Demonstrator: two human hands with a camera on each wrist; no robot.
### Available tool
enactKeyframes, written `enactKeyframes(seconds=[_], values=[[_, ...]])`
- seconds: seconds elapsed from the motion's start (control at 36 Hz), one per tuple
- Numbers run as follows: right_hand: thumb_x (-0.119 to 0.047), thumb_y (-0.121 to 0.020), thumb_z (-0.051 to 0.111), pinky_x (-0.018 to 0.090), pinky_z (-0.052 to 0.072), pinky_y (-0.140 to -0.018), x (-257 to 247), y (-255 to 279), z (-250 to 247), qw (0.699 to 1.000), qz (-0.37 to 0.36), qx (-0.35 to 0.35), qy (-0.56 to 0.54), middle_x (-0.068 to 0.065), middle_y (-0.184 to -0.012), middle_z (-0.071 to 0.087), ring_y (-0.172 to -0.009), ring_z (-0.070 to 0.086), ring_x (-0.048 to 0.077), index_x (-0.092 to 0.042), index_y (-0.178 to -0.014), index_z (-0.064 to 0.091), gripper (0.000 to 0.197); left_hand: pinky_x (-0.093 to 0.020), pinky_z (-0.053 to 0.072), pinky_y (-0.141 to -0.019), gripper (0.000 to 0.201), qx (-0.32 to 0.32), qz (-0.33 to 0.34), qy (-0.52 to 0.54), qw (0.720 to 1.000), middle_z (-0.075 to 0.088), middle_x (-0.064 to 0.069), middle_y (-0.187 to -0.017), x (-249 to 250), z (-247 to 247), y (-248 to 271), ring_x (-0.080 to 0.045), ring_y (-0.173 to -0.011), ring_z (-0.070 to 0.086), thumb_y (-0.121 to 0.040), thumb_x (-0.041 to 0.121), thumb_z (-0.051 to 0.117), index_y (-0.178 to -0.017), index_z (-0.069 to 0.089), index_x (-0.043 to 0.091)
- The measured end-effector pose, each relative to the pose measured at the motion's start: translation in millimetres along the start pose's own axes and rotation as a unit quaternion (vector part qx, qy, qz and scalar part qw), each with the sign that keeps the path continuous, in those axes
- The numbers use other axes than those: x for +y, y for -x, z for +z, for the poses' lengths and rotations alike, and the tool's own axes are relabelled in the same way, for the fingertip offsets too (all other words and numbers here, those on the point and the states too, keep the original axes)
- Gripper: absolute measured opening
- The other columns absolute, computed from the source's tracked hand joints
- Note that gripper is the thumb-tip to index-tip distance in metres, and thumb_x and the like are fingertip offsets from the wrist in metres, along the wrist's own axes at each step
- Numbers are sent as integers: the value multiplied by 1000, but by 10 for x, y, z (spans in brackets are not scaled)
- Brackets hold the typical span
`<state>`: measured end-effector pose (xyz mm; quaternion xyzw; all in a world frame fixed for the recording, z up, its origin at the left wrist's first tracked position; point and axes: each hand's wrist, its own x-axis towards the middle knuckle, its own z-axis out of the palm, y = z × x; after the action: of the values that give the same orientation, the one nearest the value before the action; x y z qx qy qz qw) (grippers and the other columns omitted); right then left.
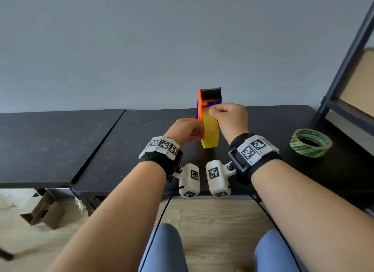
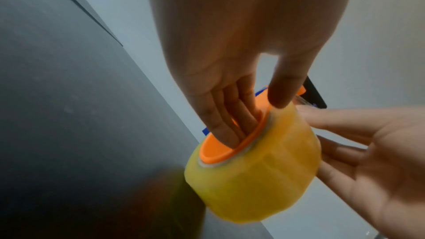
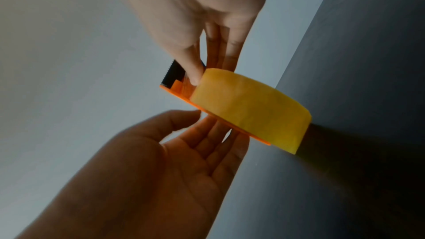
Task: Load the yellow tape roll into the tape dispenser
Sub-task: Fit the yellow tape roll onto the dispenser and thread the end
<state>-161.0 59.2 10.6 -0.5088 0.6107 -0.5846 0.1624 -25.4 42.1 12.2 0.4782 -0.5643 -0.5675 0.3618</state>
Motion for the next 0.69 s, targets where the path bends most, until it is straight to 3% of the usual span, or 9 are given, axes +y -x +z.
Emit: enactKeyframes(seconds=[0.06, 0.17, 0.28, 0.44, 0.56, 0.58, 0.64, 0.69], values=[[-18, -85, 69, 27, 54, -83, -7, 1, 4, 1000, 3, 6, 7, 1, -97, 76, -90, 67, 12, -17, -94, 79, 14, -40, 53, -92, 23, 3, -2, 15, 1000, 63, -18, -86, 32, 40, 33, -26, -76, 63, -93, 11, 53, -109, 61, -4], [-18, -86, 67, 23, 50, -80, -35, 21, -5, 1000, -8, 7, 27, 3, -99, 77, -90, 65, 11, -15, -97, 79, 16, -42, 52, -99, 42, -24, 27, -55, 998, 73, -10, -104, -20, 88, 27, -29, -100, 69, -77, 36, 72, -108, 70, 8], [-19, -88, 65, 31, 54, -86, -67, 41, -27, 997, -34, 1, 76, 5, -102, 76, -97, 68, 18, -14, -99, 78, 18, -45, 48, -104, 35, -28, 32, -71, 997, 73, -11, -112, -21, 123, 60, -32, -111, 65, -82, 34, 69, -107, 71, 11], [-14, -91, 58, 31, 54, -76, -113, 61, -55, 979, -120, -22, 165, 8, -95, 73, -89, 66, 22, -11, -90, 76, 18, -55, 44, -106, 36, -36, 30, -29, 998, 70, -21, -112, -52, 158, 39, -40, -109, 64, -73, 32, 68, -100, 66, 9], [-16, -89, 55, 39, 57, -75, -134, 34, -41, 972, -117, -27, 200, 8, -89, 74, -84, 67, 26, -14, -86, 76, 21, -59, 45, -103, 68, -8, 19, -42, 999, 65, -33, -115, -71, 168, -27, -48, -108, 62, -61, 41, 72, -110, 63, -5], [-17, -89, 55, 39, 57, -74, -141, 30, -46, 973, -113, -24, 202, 8, -87, 74, -83, 68, 27, -13, -86, 76, 21, -55, 48, -101, 59, -6, 23, -47, 999, 66, -31, -112, -31, 170, 11, -47, -105, 64, -68, 38, 72, -108, 63, -4], [-17, -89, 57, 38, 57, -73, -150, 21, -60, 976, -102, -16, 193, 10, -82, 75, -81, 68, 28, -10, -82, 76, 22, -42, 53, -91, 20, -1, 22, -49, 999, 69, -18, -100, 37, 176, 71, -32, -90, 67, -87, 24, 63, -95, 62, 6], [-17, -86, 59, 38, 57, -72, -152, 5, -75, 982, -81, -10, 172, 9, -79, 75, -80, 68, 29, -9, -76, 76, 22, -37, 49, -82, 10, 16, 23, -59, 998, 64, -9, -97, 63, 177, 61, -22, -82, 61, -93, 23, 57, -87, 58, 15]])
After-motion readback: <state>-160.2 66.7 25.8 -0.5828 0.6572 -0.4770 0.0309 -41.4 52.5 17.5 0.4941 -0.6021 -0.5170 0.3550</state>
